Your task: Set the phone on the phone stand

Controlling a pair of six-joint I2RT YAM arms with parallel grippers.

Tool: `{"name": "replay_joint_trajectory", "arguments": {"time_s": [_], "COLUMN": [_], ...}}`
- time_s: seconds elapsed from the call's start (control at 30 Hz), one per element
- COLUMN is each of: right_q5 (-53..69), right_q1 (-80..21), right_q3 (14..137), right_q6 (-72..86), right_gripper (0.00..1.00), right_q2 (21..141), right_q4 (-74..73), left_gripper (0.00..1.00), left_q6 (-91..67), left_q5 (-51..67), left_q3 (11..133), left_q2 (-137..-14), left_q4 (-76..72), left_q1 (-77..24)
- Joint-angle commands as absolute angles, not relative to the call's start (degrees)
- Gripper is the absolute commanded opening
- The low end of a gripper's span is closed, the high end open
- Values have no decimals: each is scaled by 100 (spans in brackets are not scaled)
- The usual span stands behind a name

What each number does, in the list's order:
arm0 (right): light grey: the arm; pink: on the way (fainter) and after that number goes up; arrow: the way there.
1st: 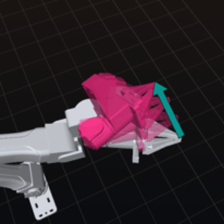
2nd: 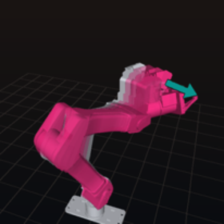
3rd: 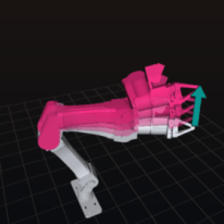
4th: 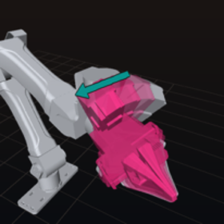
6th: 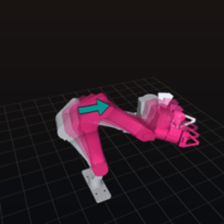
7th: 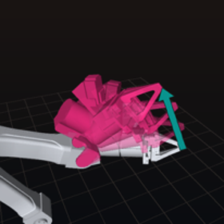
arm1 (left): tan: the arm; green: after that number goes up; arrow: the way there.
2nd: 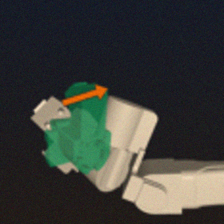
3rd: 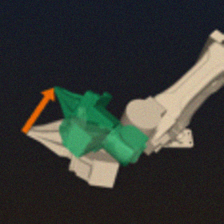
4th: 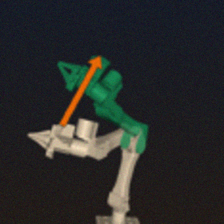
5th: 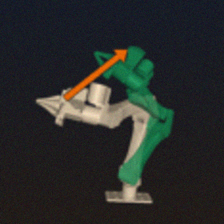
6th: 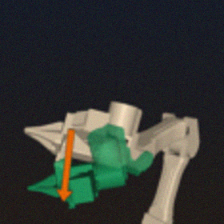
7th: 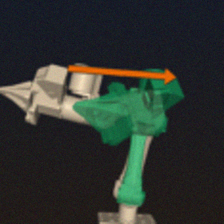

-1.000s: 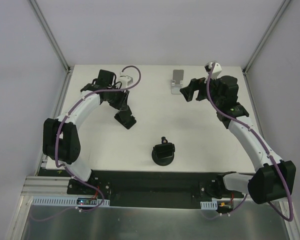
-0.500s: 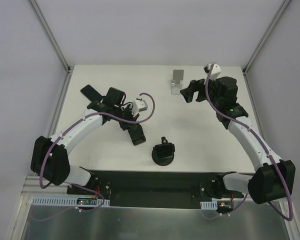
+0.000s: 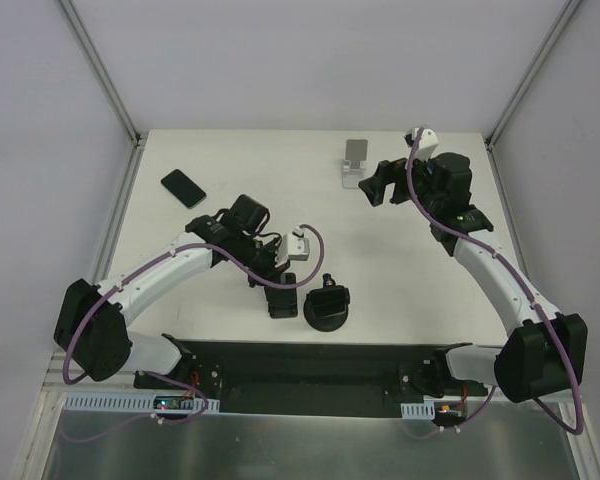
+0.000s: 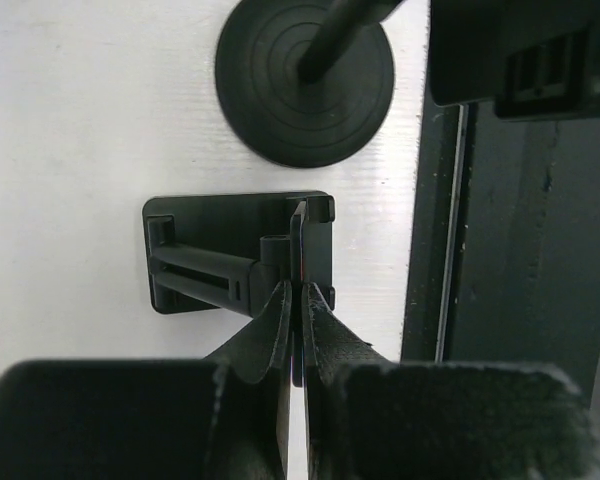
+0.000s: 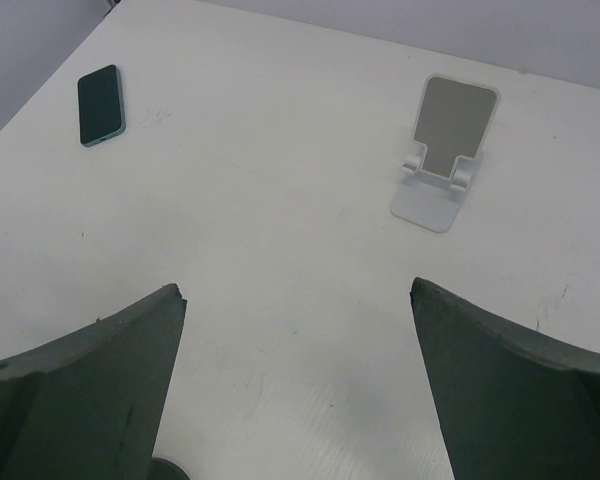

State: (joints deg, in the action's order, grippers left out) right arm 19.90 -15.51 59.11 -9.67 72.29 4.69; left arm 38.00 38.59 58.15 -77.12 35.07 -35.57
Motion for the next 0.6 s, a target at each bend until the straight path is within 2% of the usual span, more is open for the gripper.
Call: {"name": "replay_joint_trajectory", "arguments": {"time_s": [0.0, 0.57], "right_q5": [2162, 2197], "right_q1": [-1556, -1617], "right_q3": [5985, 5924], "right_q6": [-976, -879], "right_gripper": [97, 98], "right_q2": [7242, 7207], "right_q4": [861, 1063], "left_gripper": [0, 0], "left_q6": [4131, 3876], "left_q5": [3973, 4122], "left_q3": [5880, 6064], "left_q2": [-7252, -7655], "left_q4": [3858, 4184], "left_q1": [-3787, -4017]}}
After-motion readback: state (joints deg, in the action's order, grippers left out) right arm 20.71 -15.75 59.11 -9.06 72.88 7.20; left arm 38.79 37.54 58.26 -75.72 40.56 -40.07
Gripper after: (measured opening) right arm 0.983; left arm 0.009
